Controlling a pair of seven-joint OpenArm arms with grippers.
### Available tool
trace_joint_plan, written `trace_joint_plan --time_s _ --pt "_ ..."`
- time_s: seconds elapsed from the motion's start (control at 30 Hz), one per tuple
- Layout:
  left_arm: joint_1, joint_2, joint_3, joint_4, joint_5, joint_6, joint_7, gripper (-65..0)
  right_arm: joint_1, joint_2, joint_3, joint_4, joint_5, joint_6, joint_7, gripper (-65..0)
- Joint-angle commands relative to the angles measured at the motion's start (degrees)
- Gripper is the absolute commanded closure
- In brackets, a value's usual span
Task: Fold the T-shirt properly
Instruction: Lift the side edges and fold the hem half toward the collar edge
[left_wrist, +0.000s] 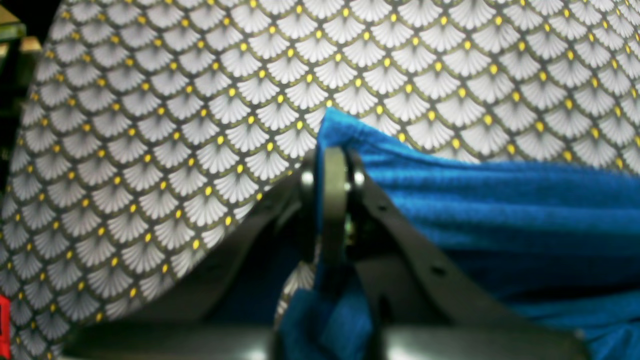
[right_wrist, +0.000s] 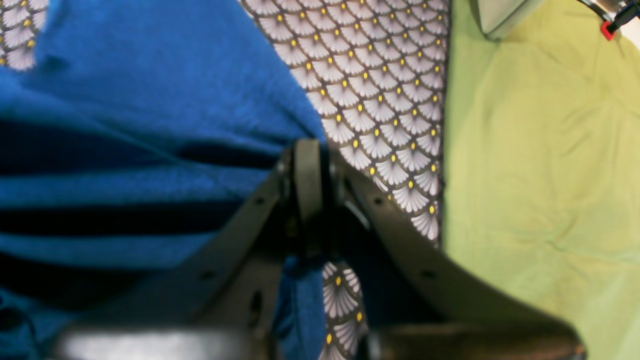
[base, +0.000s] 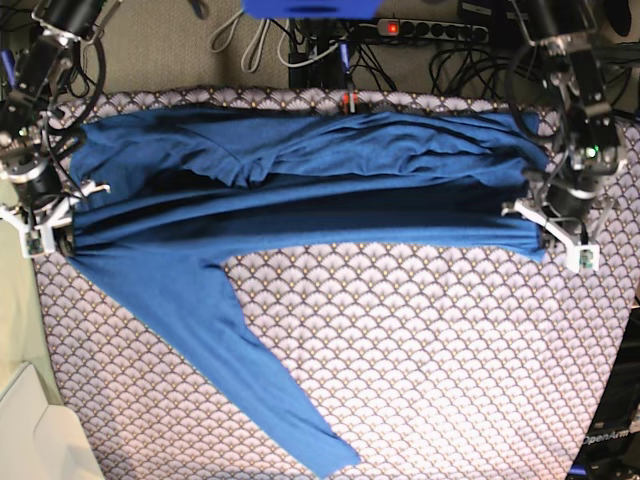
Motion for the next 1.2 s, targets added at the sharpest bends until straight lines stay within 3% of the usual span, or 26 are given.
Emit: trace_joint_plan --time_s 0.0,0.43,0.63,1.17 --pt "0.14 0.03 -0.27 1.52 0.00 0.15 -1.25 -0.5 0.06 0.53 0.70 1.22 0.89 -0.64 1.32 0.0" --pt "7.26 0.03 -0.44 5.74 0.00 0.15 -1.25 -0.5 -8.02 0.62 0.79 2.71 2.74 -0.64 1.58 0.0" --pt "8.32 0.03 -3.78 6.70 0.00 0.15 -1.25 -0.5 -10.75 0.71 0.79 4.47 2.74 -0.64 1.67 0.0" --pt "5.77 0.56 -3.25 -4.02 0.00 0.15 -1.34 -0.5 -13.12 0.62 0.35 2.36 2.65 -0.64 1.40 0.0"
